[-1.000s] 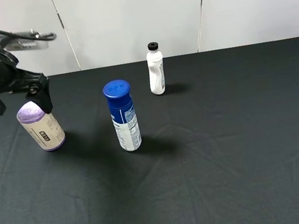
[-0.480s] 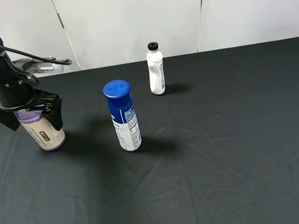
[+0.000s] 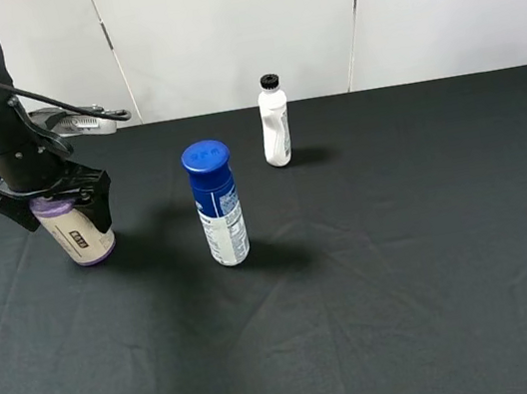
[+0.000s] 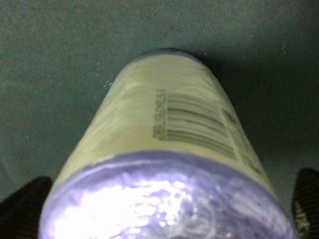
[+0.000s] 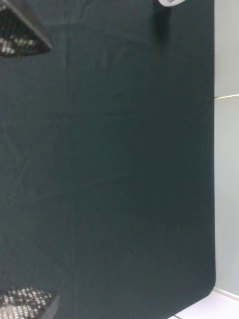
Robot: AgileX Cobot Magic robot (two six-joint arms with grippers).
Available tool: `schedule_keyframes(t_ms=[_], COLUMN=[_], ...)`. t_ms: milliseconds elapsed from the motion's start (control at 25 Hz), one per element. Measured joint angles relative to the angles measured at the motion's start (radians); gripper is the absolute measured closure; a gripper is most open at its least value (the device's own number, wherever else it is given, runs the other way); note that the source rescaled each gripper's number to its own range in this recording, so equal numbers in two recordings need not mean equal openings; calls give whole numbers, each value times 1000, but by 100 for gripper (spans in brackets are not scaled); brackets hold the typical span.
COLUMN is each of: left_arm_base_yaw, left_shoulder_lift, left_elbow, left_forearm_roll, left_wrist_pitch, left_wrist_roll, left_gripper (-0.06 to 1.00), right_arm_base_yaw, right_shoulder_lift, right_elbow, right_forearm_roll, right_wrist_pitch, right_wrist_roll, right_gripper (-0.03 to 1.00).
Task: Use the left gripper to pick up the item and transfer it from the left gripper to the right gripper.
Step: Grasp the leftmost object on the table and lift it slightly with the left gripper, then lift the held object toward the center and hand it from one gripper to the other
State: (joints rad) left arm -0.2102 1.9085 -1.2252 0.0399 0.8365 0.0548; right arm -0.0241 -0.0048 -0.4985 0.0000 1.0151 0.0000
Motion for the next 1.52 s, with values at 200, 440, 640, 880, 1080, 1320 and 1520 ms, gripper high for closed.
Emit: schedule_keyframes(t_ms=[200,440,640,880,1080,1320,1520], left_arm_base_yaw=[0,0,0,0,0,0,0], left_shoulder_lift=[0,0,-2,-49,-122,-227,-291], left_elbow=[0,0,0,-89,-175,-197,-197], left_forearm_roll=[7,7,7,7,0,-40,-125], left_wrist_pitch=[-9,-9,-9,55,151,187,204], left_wrist_roll=[46,105,107,108,83,72,72], left_gripper=[94,94,94,94,94,94,94], right_arm_base_yaw=[0,0,0,0,0,0,0], right_shoulder_lift=[0,0,0,0,0,0,0], right_elbow=[0,0,0,0,0,0,0], right_forearm_roll=[0,0,0,0,0,0,0], right_wrist_pitch=[0,0,0,0,0,-1,-1], right_wrist_roll=[0,0,0,0,0,0,0], right_gripper=[-3,-3,-3,-3,-3,-3,-3])
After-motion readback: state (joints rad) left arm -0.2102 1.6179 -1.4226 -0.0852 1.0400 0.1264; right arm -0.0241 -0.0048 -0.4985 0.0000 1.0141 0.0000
